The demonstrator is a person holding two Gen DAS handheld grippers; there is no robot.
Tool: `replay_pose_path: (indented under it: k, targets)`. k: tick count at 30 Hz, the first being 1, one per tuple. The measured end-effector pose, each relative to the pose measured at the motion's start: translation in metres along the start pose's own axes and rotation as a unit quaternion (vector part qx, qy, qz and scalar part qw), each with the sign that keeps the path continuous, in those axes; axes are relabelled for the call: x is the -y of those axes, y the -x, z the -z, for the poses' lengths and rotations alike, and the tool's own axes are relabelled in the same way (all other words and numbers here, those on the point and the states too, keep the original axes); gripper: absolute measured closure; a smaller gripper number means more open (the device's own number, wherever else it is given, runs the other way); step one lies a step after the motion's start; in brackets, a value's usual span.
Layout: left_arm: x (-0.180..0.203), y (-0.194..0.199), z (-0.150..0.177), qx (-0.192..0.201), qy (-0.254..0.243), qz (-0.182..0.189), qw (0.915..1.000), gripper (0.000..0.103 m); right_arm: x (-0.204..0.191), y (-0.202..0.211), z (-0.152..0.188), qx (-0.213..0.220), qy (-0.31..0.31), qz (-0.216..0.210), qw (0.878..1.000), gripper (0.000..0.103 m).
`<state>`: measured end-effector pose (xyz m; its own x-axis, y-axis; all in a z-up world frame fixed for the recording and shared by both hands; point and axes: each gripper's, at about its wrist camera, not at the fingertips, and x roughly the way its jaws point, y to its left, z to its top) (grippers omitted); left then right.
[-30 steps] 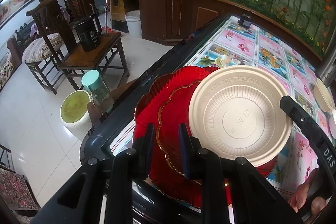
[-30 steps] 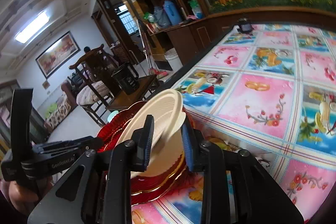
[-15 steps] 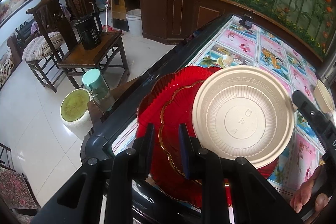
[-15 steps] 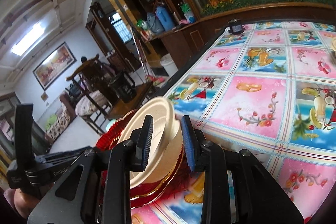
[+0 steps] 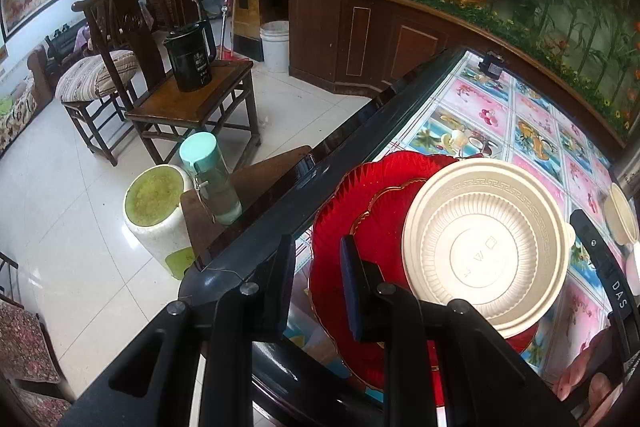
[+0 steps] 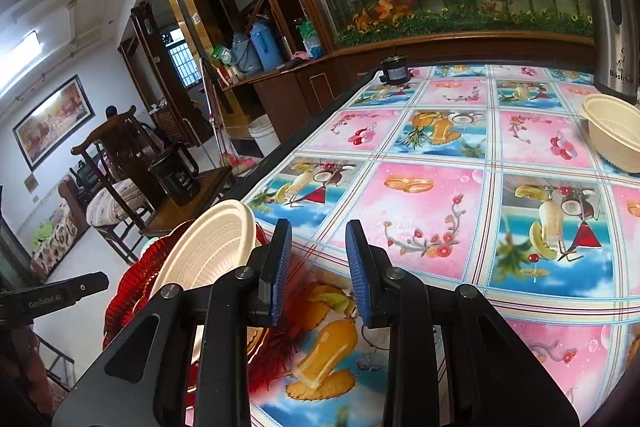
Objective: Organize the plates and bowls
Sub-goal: 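Lower the beige bowl onto the red plate stack with both grippers, then open both grippers and release the beige bowl on the red plates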
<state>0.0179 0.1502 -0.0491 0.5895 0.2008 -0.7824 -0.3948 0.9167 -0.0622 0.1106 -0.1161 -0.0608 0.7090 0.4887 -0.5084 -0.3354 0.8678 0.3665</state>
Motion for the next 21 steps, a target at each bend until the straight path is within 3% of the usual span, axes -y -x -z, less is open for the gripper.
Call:
replay_pose_path:
  k: [5, 10, 12, 15, 21]
  targets:
    - [0.003, -0.002, 0.002, -0.005, -0.005, 0.003, 1.0, 0.081, -0.011, 0.007, 0.002, 0.02, 0.034, -0.007, 0.999, 0.075]
    - [0.007, -0.002, 0.004, -0.007, -0.011, 0.007, 0.9999, 0.081, -0.038, -0.013, 0.017, -0.031, 0.105, -0.009, 0.994, 0.073]
    - [0.007, -0.001, 0.005, -0.008, -0.011, 0.007, 0.9999, 0.081, -0.044, -0.009, 0.02, -0.019, 0.127, -0.012, 0.992, 0.073]
    - [0.007, -0.001, 0.006, -0.009, -0.011, 0.007, 0.9999, 0.081, -0.04, -0.001, 0.017, 0.004, 0.122, -0.01, 0.993, 0.073]
    - [0.008, -0.003, 0.007, -0.011, -0.015, 0.009, 0.9998, 0.081, -0.027, -0.004, 0.012, -0.003, 0.084, -0.005, 0.996, 0.073]
